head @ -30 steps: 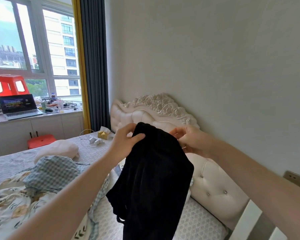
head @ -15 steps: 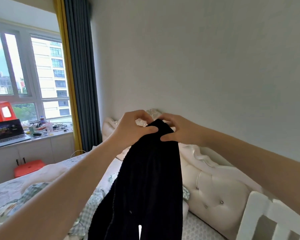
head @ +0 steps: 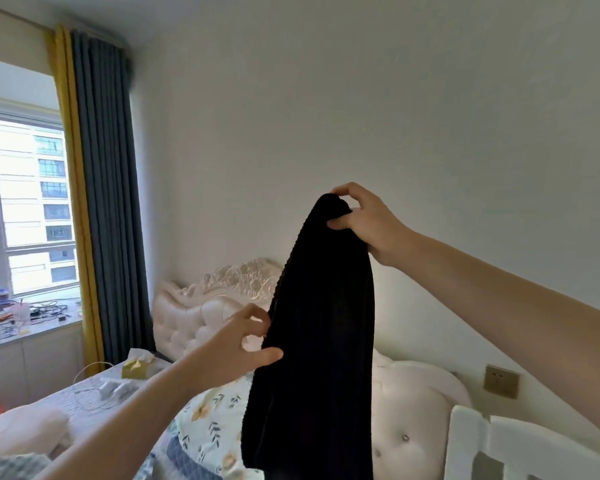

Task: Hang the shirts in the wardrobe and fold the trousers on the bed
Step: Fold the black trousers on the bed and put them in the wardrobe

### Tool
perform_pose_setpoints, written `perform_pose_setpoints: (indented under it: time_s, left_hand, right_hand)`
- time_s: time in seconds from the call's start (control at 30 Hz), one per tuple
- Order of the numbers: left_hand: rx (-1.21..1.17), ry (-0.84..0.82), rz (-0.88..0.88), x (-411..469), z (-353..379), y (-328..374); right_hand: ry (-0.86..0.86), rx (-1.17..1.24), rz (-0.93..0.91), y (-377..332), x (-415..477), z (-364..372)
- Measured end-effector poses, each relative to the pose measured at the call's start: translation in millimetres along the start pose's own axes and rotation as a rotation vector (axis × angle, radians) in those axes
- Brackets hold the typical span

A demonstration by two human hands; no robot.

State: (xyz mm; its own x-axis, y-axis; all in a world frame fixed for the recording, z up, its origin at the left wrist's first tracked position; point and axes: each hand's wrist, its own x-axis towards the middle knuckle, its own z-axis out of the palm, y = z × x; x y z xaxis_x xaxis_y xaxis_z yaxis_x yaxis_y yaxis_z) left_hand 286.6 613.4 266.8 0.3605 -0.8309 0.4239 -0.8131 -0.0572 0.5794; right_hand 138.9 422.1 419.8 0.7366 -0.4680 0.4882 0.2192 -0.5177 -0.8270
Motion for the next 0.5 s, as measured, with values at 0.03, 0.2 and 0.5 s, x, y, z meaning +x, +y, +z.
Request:
perform_pose_setpoints:
  time_s: [0.03,0.2,0.5]
  left_hand:
    - [0.107,-0.015,0.048,5.1,3.3,-1.9]
    - [0.341,-0.243,0.111,33.0,0.1,-4.7]
    - [0.594,-0.052,-0.085,109.5,-88.8,-12.6]
  right_hand:
    - [0.035,0.034,0.003,-4.8,2.8,-8.0]
    - [0.043,0.052,-0.020,-29.1,11.4,-62.0]
    - [0.004,-0.323,-0.037,-34.3,-4.7,-164.6]
